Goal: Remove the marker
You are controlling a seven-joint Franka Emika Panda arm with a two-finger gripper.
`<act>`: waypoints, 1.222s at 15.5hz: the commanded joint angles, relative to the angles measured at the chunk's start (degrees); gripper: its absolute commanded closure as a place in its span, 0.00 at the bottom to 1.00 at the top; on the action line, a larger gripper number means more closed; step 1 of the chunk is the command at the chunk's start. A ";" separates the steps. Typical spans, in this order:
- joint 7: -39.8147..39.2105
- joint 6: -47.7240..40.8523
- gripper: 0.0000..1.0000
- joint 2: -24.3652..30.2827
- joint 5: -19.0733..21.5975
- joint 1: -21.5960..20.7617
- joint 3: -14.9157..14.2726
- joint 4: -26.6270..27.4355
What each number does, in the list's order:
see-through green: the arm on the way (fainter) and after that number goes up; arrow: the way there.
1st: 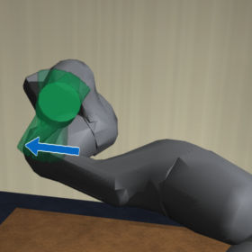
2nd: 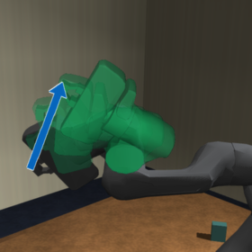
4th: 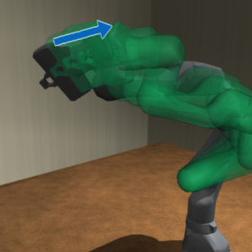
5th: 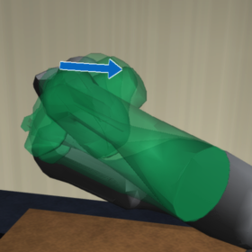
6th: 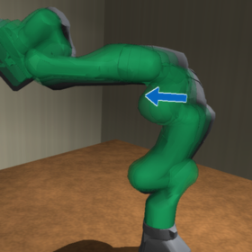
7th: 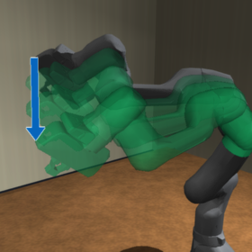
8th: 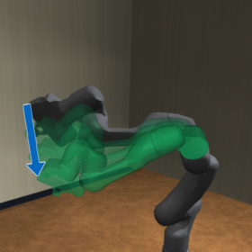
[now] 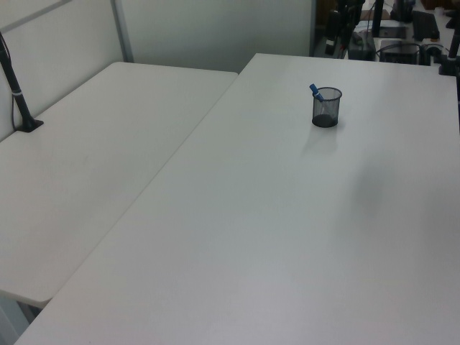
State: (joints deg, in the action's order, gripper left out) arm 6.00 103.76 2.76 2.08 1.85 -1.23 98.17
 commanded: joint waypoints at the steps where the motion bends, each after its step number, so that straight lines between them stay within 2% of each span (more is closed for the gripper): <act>1: -1.34 -1.80 0.00 -0.12 1.18 -0.88 -0.79 -0.97; 14: -1.77 -1.80 0.00 0.14 1.26 -0.79 -0.79 -0.88; 16: -5.18 -1.80 0.00 0.14 1.18 -0.71 -1.23 -0.88; 19: -16.07 -1.89 0.00 0.14 0.65 -0.18 -2.28 -0.53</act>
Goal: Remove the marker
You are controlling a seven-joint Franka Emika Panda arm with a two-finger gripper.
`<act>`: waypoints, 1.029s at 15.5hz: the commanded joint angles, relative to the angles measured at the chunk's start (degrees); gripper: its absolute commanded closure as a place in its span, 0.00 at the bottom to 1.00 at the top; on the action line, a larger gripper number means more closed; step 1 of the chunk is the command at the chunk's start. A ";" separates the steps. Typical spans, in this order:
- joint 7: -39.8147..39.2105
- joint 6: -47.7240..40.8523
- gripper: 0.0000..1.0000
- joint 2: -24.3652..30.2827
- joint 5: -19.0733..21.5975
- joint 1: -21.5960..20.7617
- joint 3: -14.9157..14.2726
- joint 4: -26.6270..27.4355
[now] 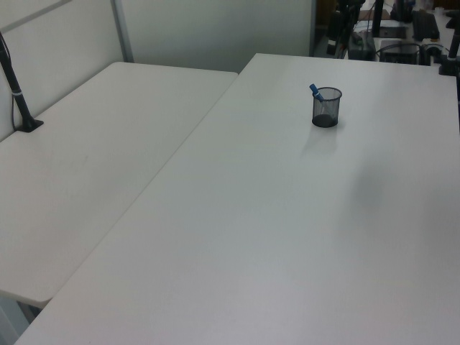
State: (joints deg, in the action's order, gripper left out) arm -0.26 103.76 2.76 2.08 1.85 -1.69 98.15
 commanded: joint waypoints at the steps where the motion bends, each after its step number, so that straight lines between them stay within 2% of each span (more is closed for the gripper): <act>1: -13.50 -1.80 0.00 0.05 0.56 0.16 -2.69 -0.51; 3: -18.10 -1.54 0.00 -0.21 -0.84 0.34 -3.32 -0.33; 5: -17.94 -1.28 0.00 -0.13 -2.77 1.22 -3.67 -0.16; 6: -17.85 -1.10 0.00 -0.12 -2.78 1.48 -4.10 -0.16; 7: -17.85 -0.84 0.00 -0.12 -2.61 1.57 -5.76 -0.16; 9: -18.20 1.43 0.00 -0.39 -2.78 1.92 -6.22 1.15; 12: -17.07 13.88 0.00 -1.35 -2.78 2.80 -6.31 7.29; 14: -12.69 20.49 0.00 -3.36 -2.78 2.80 -6.31 8.63; 16: -11.52 24.89 0.00 -7.31 -2.95 2.80 -6.39 8.37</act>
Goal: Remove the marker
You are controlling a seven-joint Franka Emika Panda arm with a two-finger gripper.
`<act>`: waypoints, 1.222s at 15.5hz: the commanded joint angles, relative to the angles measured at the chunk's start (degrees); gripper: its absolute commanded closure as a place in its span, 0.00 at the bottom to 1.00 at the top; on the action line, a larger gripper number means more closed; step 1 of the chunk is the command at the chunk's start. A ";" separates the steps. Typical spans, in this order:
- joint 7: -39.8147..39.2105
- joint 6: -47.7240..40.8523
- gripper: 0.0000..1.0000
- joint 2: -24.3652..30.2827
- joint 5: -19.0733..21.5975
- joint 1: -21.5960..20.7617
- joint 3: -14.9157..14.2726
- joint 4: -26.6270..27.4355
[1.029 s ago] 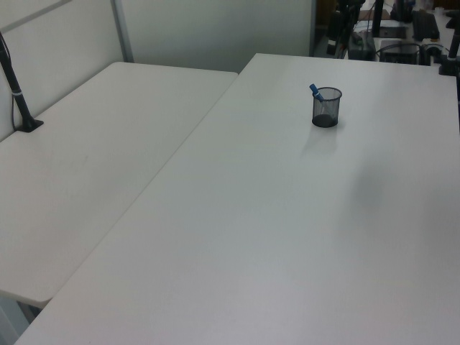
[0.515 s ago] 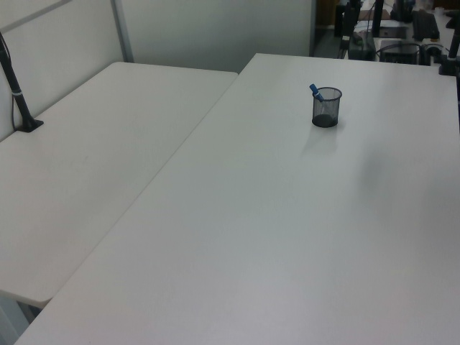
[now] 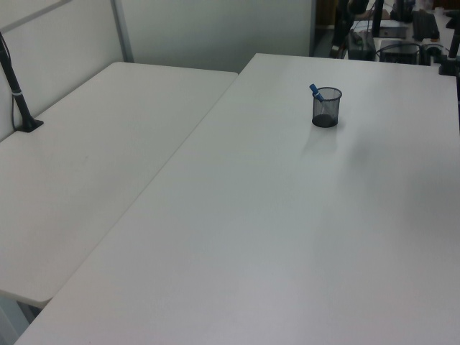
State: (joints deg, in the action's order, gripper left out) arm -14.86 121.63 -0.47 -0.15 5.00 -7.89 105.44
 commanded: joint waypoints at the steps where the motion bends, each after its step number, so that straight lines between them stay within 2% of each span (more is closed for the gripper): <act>1: 2.99 10.43 0.03 -6.10 -0.73 -0.08 -0.20 1.00; 6: 2.90 21.70 0.12 -11.74 -0.73 1.15 -0.64 0.99; 7: 2.82 22.50 0.16 -12.10 -0.73 1.24 -1.16 0.99; 10: 2.82 22.86 0.44 -13.24 -0.82 1.24 -2.31 0.82; 11: 2.82 22.95 0.47 -13.59 -1.25 1.24 -2.66 0.82; 14: 2.82 23.47 0.43 -14.82 -3.89 1.24 -2.84 0.82; 15: 2.90 25.04 0.40 -15.35 -3.89 1.24 -2.84 0.99; 19: 2.99 27.42 0.38 -17.02 -3.89 1.24 -2.75 0.91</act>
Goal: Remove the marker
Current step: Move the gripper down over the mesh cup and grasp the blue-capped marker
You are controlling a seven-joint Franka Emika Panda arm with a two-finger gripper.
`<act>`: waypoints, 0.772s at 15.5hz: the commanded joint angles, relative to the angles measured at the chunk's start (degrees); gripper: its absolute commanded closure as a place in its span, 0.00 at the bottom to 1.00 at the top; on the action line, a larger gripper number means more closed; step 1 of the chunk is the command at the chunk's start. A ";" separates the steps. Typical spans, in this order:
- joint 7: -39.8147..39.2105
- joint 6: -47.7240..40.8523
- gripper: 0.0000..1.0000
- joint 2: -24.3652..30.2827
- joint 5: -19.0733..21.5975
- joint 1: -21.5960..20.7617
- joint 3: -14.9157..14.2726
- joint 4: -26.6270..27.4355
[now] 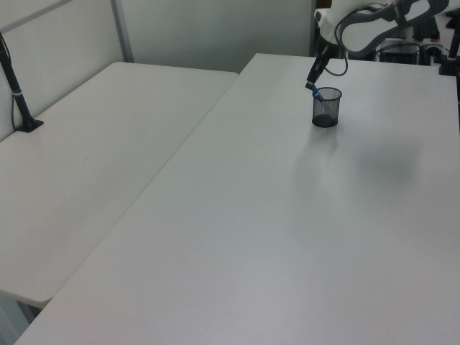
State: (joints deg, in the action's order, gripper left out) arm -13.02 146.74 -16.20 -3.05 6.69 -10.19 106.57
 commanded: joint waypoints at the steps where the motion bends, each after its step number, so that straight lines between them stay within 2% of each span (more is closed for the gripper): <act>1: 1.15 2.32 0.37 -1.29 -1.00 -0.45 -0.45 -0.13; 3: 1.15 2.32 0.38 -1.37 -1.09 -0.54 -0.54 0.22; 4: 1.15 2.23 0.44 -1.29 -1.09 -0.54 -0.45 0.22; 5: 1.24 2.23 0.52 -1.20 -1.09 -0.45 -0.54 0.22; 6: 1.24 2.06 0.65 -1.11 -1.09 -0.45 -0.45 0.22; 8: 1.24 1.88 0.83 -0.67 -1.09 -0.45 -0.45 1.27; 12: 1.33 1.88 0.92 -0.49 -1.09 -0.54 -0.45 1.63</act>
State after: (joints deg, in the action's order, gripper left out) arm -13.00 147.99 -17.61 -3.13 6.67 -10.19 106.74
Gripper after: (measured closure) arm 0.828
